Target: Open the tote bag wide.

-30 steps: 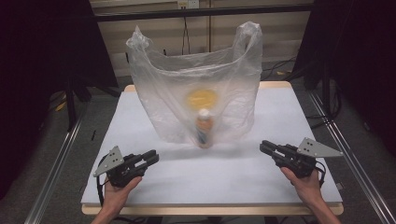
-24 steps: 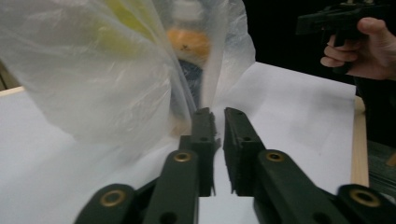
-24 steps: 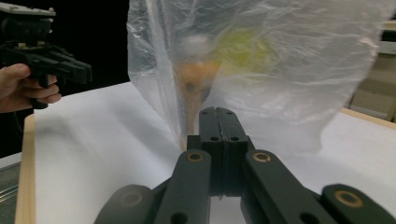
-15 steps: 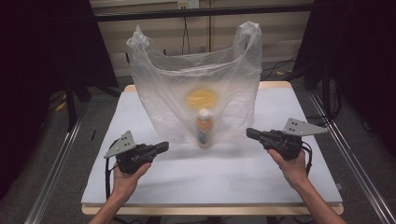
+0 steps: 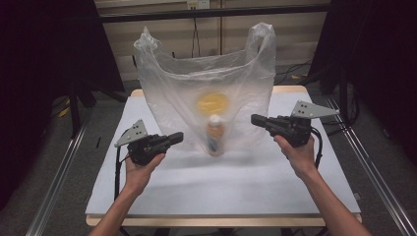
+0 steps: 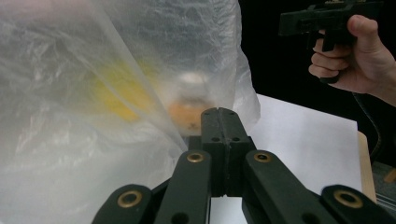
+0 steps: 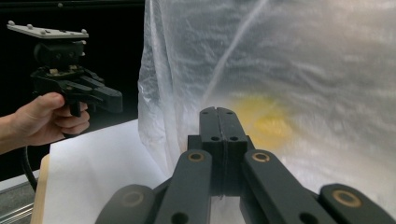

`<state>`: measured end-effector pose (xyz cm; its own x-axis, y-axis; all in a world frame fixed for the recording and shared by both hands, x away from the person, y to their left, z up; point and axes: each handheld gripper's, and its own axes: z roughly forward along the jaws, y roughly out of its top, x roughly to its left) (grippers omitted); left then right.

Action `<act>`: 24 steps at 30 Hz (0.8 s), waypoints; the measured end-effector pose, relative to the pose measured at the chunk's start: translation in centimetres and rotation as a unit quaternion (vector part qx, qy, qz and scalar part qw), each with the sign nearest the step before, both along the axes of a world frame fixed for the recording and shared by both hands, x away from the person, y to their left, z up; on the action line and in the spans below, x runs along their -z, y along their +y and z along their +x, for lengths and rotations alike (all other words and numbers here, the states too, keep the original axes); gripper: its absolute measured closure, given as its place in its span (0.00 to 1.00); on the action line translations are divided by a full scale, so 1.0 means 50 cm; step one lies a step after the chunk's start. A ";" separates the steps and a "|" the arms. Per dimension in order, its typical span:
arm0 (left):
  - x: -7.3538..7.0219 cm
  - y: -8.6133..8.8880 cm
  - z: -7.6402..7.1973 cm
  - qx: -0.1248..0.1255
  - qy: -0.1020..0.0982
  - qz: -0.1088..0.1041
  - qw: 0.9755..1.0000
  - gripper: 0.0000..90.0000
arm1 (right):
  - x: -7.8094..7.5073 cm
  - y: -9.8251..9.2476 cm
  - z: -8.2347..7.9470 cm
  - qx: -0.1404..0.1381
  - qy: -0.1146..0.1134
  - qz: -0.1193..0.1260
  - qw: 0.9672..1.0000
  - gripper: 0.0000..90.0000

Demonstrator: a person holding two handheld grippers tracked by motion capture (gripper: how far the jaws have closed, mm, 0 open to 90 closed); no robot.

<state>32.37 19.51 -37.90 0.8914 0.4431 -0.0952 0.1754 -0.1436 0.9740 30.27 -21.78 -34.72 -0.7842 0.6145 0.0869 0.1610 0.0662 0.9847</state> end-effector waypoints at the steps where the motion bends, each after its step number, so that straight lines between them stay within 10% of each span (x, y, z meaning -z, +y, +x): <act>1: -0.002 -0.002 0.004 0.005 -0.003 0.004 1.000 1.00 | -0.004 0.001 0.003 -0.003 -0.001 0.002 1.000 1.00; 24: -0.150 -0.076 0.069 0.025 -0.043 -0.029 0.998 1.00 | -0.138 0.048 0.090 -0.009 -0.027 0.005 1.000 1.00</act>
